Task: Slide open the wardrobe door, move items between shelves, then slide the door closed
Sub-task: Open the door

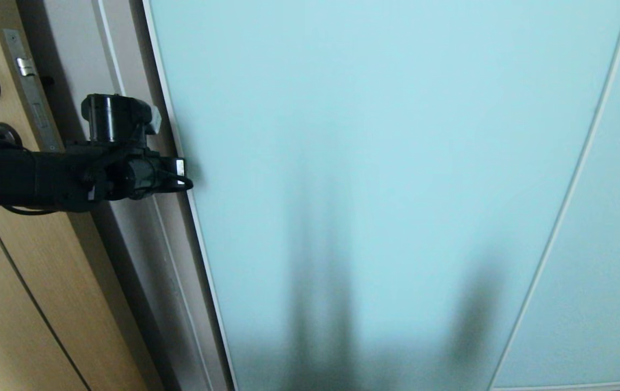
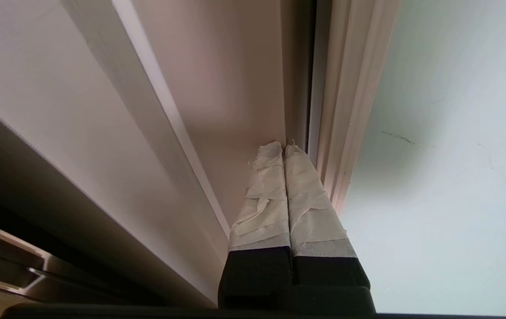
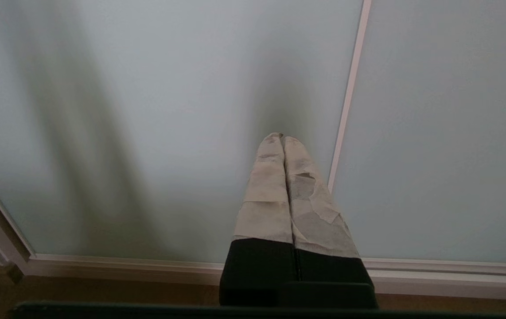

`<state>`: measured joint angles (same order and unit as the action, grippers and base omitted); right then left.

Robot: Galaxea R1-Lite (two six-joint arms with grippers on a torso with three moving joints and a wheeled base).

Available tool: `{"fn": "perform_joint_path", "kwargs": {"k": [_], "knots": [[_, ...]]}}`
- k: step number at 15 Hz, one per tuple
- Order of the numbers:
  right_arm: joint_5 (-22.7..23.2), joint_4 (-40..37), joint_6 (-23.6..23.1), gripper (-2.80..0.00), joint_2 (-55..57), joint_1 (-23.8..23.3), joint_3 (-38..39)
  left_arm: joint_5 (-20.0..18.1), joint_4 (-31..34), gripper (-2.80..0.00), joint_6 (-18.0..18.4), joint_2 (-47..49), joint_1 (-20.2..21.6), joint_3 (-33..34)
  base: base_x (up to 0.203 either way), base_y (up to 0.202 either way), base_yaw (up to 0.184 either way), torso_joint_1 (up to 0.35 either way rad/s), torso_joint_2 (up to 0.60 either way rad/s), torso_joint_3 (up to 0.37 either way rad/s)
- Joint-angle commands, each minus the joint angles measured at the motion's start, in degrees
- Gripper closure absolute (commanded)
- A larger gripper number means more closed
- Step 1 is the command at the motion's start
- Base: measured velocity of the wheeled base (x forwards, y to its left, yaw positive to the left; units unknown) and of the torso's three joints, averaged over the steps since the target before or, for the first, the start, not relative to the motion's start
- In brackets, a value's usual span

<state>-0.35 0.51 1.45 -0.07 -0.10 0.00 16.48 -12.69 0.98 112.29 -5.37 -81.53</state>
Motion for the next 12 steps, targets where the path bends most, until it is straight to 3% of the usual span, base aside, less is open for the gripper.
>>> {"fn": "perform_joint_path", "kwargs": {"k": [1,6,12], "knots": [[0.0,0.0,0.0,0.0,0.1,0.0,0.0,-0.1,0.1,0.0,-0.2,0.6,-0.8,0.5,0.0,0.0,0.0,0.0,0.0,0.0],[0.0,0.0,0.0,0.0,0.1,0.0,0.0,0.2,0.1,0.0,-1.1,-3.8,-1.1,4.5,0.0,0.0,0.0,0.0,0.0,0.0],[0.0,0.0,0.0,0.0,0.1,0.0,0.0,0.2,-0.2,0.0,-0.8,-0.9,-1.5,2.1,0.0,0.0,0.0,0.0,0.0,0.0]]}}
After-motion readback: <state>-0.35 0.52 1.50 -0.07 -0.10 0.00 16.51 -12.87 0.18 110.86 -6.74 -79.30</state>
